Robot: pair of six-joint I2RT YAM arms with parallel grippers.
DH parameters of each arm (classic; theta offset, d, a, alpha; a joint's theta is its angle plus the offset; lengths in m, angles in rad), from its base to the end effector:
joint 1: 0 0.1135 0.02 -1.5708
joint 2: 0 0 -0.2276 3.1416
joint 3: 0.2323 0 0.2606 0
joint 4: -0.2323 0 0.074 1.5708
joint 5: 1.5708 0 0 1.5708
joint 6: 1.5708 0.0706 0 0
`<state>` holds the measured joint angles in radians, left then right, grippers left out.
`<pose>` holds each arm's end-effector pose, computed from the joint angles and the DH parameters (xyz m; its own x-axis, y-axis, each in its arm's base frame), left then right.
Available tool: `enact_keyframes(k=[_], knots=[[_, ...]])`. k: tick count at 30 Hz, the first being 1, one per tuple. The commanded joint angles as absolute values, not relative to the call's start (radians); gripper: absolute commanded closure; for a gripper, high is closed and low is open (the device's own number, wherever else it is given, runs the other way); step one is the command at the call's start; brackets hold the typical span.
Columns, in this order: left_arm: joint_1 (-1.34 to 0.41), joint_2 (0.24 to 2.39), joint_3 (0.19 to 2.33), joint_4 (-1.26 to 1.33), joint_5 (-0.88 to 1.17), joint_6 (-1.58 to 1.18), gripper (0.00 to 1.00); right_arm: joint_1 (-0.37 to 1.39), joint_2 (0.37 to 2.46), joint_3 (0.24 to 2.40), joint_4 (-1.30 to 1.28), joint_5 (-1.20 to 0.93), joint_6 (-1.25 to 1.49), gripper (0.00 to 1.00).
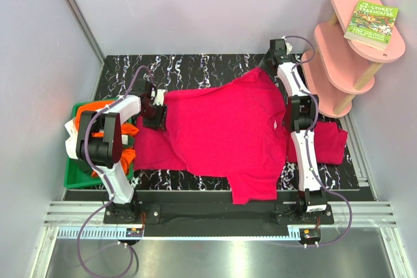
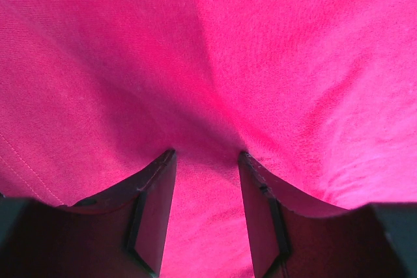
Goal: Fold and stack the t-shirts
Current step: Grap the side of the flattened tshirt furthest away from the robot with both arms
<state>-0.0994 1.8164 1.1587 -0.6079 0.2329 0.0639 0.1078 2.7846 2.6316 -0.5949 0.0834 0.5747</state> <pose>0.3522 -0.0515 0.0906 -0.9366 0.1559 -0.3139 0.2258 0.9533 -0.2005 0.5960 0.0586 0.1155 -0.5928 0.4807 -0.6462 0.3285 0.8769 0.3510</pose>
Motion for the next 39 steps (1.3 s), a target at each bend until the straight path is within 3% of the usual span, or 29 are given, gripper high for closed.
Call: enact_keyframes(k=[1,8,14,18,20,25,31,35,39], knots=[[-0.104,1.836,1.17,-0.601,0.255,0.08,0.51,0.112,2.796,2.657,-0.569,0.058,0.587,0.54],[-0.104,1.839,1.172,-0.601,0.258,0.08,0.51,0.112,2.795,2.651,-0.568,0.074,0.586,0.69],[-0.104,1.847,1.169,-0.601,0.259,0.077,0.51,0.112,2.799,2.649,-0.561,0.081,0.586,0.71],[-0.103,1.848,1.167,-0.6,0.258,0.077,0.52,0.11,2.821,2.664,-0.557,0.078,0.584,0.53],[-0.104,1.85,1.167,-0.601,0.256,0.078,0.52,0.112,2.829,2.678,-0.555,0.075,0.586,0.53],[-0.104,1.853,1.167,-0.601,0.256,0.078,0.52,0.113,2.841,2.686,-0.546,0.064,0.598,0.77],[-0.104,1.856,1.172,-0.601,0.262,0.074,0.52,0.11,2.836,2.681,-0.545,0.075,0.597,0.88],[-0.104,1.856,1.17,-0.601,0.262,0.074,0.52,0.115,2.816,2.652,-0.54,0.103,0.588,1.0],[-0.104,1.858,1.175,-0.6,0.265,0.072,0.52,0.135,2.754,2.616,-0.519,0.153,0.528,1.0]])
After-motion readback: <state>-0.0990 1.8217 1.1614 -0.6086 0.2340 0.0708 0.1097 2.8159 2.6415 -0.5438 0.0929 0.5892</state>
